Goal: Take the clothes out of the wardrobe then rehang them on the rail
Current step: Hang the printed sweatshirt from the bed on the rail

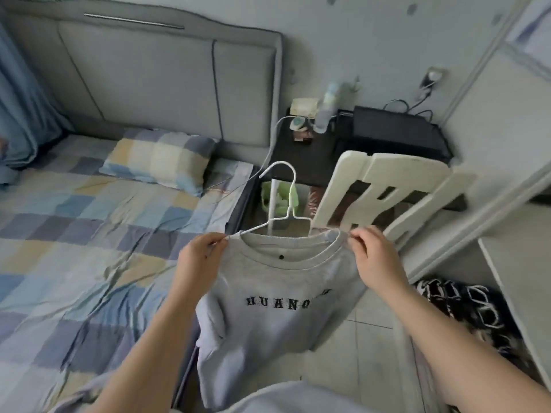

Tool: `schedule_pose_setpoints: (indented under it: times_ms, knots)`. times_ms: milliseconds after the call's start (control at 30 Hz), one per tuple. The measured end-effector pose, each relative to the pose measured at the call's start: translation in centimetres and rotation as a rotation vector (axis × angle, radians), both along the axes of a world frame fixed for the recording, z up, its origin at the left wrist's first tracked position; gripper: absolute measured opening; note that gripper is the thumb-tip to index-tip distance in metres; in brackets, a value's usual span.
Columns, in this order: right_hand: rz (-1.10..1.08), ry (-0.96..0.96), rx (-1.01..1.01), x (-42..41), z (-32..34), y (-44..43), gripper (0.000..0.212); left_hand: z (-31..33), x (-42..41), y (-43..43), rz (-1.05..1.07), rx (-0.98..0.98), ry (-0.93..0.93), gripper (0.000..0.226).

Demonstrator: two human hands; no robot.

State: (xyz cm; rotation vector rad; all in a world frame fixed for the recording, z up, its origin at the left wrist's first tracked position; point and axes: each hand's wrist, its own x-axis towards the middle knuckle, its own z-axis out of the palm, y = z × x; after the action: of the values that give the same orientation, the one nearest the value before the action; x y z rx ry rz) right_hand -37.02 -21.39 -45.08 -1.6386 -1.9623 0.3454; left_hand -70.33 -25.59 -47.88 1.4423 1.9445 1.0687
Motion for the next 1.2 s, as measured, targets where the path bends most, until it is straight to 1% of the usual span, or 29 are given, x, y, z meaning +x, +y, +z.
schedule_pose_setpoints:
  times_ms: [167, 267, 400, 500, 600, 700, 800, 1000, 1200]
  knots:
    - [-0.260, 0.012, 0.058, 10.6, 2.2, -0.4, 0.015, 1.4, 10.8, 7.8, -0.287, 0.019, -0.010, 0.011]
    - [-0.421, -0.023, 0.122, 15.9, 3.9, -0.9, 0.012, 2.8, 17.5, 12.4, -0.431, 0.041, -0.027, 0.010]
    - [-0.652, -0.068, 0.149, 22.4, 6.6, -1.3, 0.011, 5.6, 26.5, 18.4, -0.677, 0.114, 0.011, 0.011]
    - [-0.787, -0.074, 0.192, 26.3, 9.1, -1.4, 0.011, 7.7, 33.3, 22.8, -0.856, 0.139, 0.011, 0.012]
    - [-0.899, -0.152, 0.266, 29.5, 11.9, -1.3, 0.011, 10.4, 39.7, 26.6, -1.005, 0.233, -0.011, 0.013]
    - [-1.025, -0.191, 0.296, 32.4, 15.0, -1.2, 0.012, 13.3, 46.0, 30.0, -1.184, 0.295, -0.048, 0.010]
    - [-1.163, -0.243, 0.336, 35.2, 18.2, -1.0, 0.013, 16.6, 52.8, 33.0, -1.334, 0.384, -0.056, 0.014]
    - [-1.382, -0.409, 0.407, 38.8, 25.0, -2.6, 0.011, 23.7, 66.2, 34.7, -1.584, 0.626, -0.060, 0.024]
    - [-1.543, -0.539, 0.443, 40.4, 32.1, -5.7, 0.013, 31.2, 77.4, 31.5, -1.754, 0.805, -0.200, 0.024]
